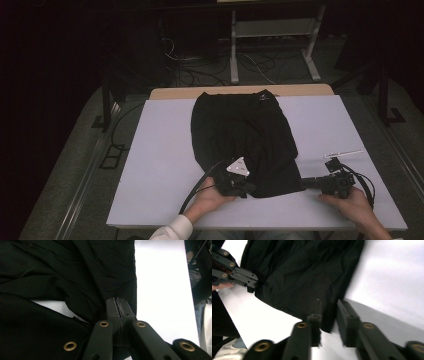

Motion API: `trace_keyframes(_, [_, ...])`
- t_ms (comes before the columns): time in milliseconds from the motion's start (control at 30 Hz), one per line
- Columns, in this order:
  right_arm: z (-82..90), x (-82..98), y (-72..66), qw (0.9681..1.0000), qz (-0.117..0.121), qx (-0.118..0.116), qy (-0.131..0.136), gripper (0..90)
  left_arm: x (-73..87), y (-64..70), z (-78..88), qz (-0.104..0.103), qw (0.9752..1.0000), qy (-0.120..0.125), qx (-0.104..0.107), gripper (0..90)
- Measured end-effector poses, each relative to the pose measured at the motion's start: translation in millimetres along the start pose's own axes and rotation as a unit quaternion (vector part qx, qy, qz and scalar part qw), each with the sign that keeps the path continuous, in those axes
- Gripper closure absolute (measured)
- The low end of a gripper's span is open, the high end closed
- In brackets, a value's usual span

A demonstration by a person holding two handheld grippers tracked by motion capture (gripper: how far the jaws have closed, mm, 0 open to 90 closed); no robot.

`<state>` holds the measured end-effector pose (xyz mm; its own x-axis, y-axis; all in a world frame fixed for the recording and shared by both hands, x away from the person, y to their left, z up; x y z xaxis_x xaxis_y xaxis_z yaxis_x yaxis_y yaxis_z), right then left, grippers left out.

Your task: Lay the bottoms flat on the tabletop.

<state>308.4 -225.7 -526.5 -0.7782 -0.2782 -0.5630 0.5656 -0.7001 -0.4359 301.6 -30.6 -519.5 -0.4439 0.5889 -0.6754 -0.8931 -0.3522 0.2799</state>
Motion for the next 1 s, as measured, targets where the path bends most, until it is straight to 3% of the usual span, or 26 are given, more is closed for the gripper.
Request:
trace_keyframes(133, [-5.3,0.2,-2.1,0.9999,-0.004,-0.007,-0.012,87.6,-0.3,0.2,-0.6,-0.002,1.0000,0.001,0.000,89.6])
trace_keyframes(300, [-2.1,-0.3,-3.5,0.9993,-0.014,-0.027,-0.022,88.1,-5.6,2.7,0.6,-0.007,0.9999,0.007,0.001,89.7])
trace_keyframes(500, [28.6,-11.9,-0.2,0.9985,-0.026,-0.045,0.017,88.3,-23.8,14.6,3.4,-0.026,0.9994,0.020,0.012,89.7])
trace_keyframes(633, [43.8,-12.2,2.5,0.9980,-0.032,-0.047,0.029,88.3,-29.5,24.2,2.5,-0.034,0.9989,0.021,0.022,89.8])
trace_keyframes(1000, [53.9,18.7,3.3,0.9981,-0.042,-0.045,0.004,88.3,-20.9,49.7,-4.8,-0.055,0.9973,-0.004,0.049,89.8])
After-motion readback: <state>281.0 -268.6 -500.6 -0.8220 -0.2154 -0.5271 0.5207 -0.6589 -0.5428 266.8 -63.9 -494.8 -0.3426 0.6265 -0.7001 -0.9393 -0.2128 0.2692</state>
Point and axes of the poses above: each handheld gripper's, and its own axes: z roughly backward along the jaws, x roughly out of its underside, y roughly to its right, the point moved 10 cm from there along -z, roughly forward along the jaws, and after that the axes turned 10 degrees about z, right-handed, at the moved point
